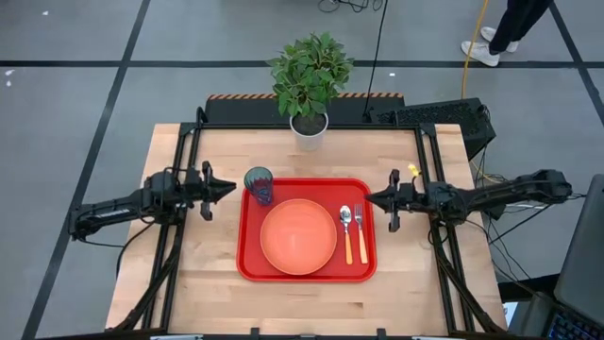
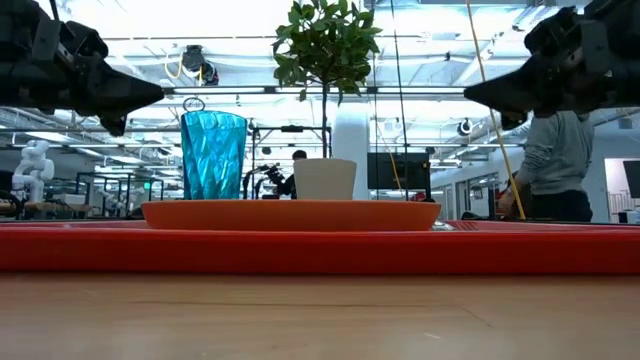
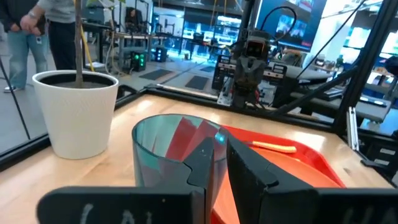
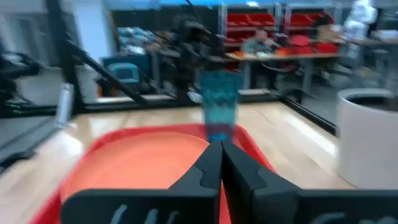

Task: Pick and place plate/cup/fork/spoon on tray
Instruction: Return to Home Position

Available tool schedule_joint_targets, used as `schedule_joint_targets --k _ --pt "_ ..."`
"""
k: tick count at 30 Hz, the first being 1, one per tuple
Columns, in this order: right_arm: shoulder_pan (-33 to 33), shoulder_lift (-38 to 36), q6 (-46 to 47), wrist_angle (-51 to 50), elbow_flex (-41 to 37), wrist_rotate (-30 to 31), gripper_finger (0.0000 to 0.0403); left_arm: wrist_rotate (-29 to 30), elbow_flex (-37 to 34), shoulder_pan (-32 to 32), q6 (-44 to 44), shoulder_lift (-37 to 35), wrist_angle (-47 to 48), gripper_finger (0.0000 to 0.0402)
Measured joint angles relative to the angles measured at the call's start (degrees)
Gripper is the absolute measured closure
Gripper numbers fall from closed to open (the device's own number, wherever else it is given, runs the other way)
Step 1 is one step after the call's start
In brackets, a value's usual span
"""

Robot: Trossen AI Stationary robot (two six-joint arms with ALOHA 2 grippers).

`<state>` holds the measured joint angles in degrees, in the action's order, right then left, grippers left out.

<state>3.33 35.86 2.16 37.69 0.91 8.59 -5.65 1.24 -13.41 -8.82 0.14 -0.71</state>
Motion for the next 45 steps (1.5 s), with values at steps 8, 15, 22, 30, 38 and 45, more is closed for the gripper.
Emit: schedule_joint_targets --k 8,15,22,30,38,45 --pt "0.0 -15.8 2.1 -16.8 0.0 0.7 0.0403 1.2 5.8 0.0 2.6 0.0 8.5 0.0355" --pt "0.0 -23.3 4.1 -26.4 0.0 0.6 0.0403 2.2 2.0 0.0 1.6 0.0 7.2 0.0355" --pt "0.0 -25.9 4.9 -29.5 -0.1 0.6 0.0403 1.2 1.5 0.1 0.2 0.0 5.4 0.0355" --pt "0.0 -26.2 7.7 -32.4 -0.1 0.6 0.0403 2.5 1.5 5.3 -3.8 0.0 5.5 0.0355" --pt "0.0 -26.2 7.7 -32.7 -0.1 0.4 0.0403 8.8 1.5 13.9 -3.1 0.0 5.4 0.0355" --pt "0.0 -26.2 6.7 -32.3 -0.1 -1.8 0.0403 10.6 1.5 16.5 4.3 0.0 5.3 0.0355"
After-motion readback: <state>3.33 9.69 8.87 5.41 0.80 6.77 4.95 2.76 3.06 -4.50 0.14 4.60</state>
